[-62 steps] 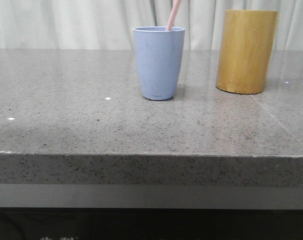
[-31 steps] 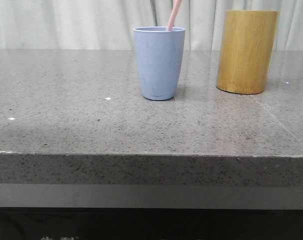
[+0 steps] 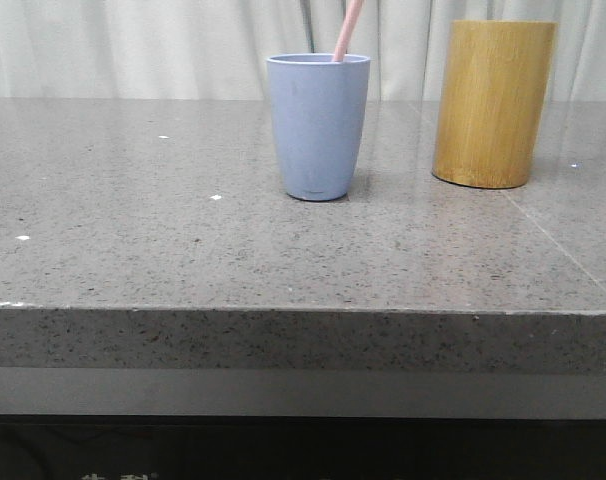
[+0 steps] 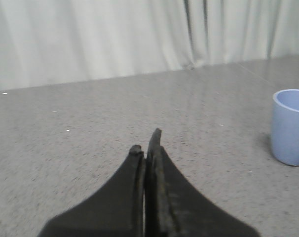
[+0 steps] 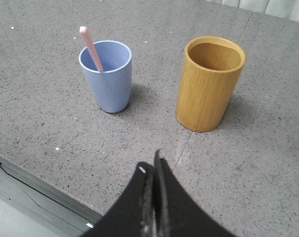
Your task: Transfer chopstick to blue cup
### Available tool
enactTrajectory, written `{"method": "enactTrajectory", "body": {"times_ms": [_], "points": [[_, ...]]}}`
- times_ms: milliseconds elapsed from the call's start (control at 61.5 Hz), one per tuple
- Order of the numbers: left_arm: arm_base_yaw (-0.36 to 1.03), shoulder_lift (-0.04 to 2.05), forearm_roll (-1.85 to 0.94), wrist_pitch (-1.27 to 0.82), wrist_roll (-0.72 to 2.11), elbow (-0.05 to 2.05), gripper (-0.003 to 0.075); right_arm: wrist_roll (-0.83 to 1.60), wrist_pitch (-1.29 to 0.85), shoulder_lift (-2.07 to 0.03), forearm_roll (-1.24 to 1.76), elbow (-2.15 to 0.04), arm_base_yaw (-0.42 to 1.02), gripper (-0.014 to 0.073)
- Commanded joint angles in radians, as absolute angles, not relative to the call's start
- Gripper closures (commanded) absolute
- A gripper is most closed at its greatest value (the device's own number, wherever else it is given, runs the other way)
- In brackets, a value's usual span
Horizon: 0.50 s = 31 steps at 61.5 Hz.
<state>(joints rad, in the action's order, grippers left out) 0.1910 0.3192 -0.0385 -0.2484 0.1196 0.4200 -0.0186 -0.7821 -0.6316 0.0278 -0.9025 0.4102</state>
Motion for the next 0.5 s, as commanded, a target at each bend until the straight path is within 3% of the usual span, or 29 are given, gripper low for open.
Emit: {"method": "enactTrajectory", "body": {"times_ms": [0,260,488], "points": [[0.15,0.208,-0.075,-0.048,0.123,0.302,0.0739,-0.017,-0.714,-0.629,0.021,-0.927,0.408,0.0661],[0.069,-0.016,-0.159,0.121,0.119,0.019,0.0739,-0.017,-0.714,-0.629,0.021,-0.927,0.408,0.0661],[0.043,-0.029,-0.195,0.088,0.119,-0.016,0.0739,-0.017,-0.713,-0.63,0.021,-0.927,0.408,0.0661]]}}
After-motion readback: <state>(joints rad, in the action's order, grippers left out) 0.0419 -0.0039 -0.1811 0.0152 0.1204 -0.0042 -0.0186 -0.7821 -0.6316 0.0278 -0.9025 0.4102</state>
